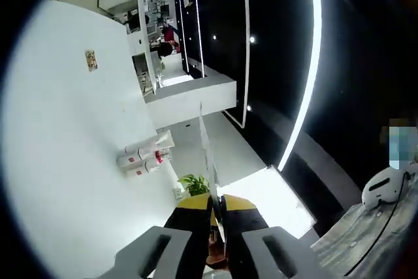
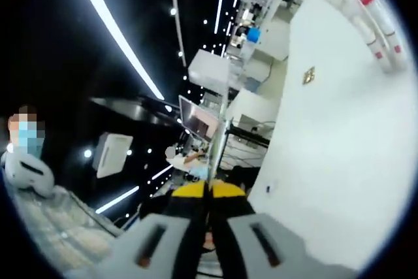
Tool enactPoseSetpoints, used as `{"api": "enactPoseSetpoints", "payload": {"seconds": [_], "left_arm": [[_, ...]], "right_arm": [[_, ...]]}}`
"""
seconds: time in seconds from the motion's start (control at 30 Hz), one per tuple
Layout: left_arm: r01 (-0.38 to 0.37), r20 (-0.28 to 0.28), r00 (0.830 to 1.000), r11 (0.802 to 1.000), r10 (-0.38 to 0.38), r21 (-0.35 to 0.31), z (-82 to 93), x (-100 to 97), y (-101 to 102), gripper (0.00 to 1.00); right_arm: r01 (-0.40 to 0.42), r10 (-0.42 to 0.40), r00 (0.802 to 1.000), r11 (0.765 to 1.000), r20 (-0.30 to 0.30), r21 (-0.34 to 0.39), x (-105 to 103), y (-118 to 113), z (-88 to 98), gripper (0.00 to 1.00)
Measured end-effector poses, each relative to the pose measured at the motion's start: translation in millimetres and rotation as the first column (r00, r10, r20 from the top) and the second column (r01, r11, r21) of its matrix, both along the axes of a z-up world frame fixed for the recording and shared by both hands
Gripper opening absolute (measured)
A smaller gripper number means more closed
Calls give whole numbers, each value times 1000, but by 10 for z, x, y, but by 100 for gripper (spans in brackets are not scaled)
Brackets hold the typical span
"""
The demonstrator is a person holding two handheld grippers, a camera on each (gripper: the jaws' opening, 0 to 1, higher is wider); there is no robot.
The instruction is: Arrange the skincare products in the storage area until every visible bottle or jar stands upright without overlapping.
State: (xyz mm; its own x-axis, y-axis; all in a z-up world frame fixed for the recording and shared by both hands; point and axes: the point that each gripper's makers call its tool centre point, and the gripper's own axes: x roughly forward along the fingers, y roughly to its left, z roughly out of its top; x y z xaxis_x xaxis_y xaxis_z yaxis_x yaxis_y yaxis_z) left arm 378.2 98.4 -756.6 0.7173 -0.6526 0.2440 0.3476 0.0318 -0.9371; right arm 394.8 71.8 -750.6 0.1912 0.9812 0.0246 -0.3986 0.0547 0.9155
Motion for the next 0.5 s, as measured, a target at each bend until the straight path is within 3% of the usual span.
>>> {"api": "enactPoseSetpoints", "payload": {"seconds": [0.1, 0.27, 0.4, 0.5], "left_arm": [[-2, 16, 1000, 999, 1, 47, -53, -18, -19, 2], [-25, 2, 1000, 998, 25, 59, -116, -28, -23, 1], [-40, -28, 999, 998, 41, 54, -201, -15, -27, 0], [-41, -46, 998, 999, 42, 16, -245, 20, -43, 0]], "right_arm": [[-2, 2, 1000, 1000, -15, -21, -4, -19, -59, 0], [16, -18, 999, 999, -47, -37, -20, -15, -106, 1], [23, -26, 999, 997, -31, -77, -79, 2, -212, 7], [20, -27, 998, 993, -56, -116, -150, -24, -367, 8]]}}
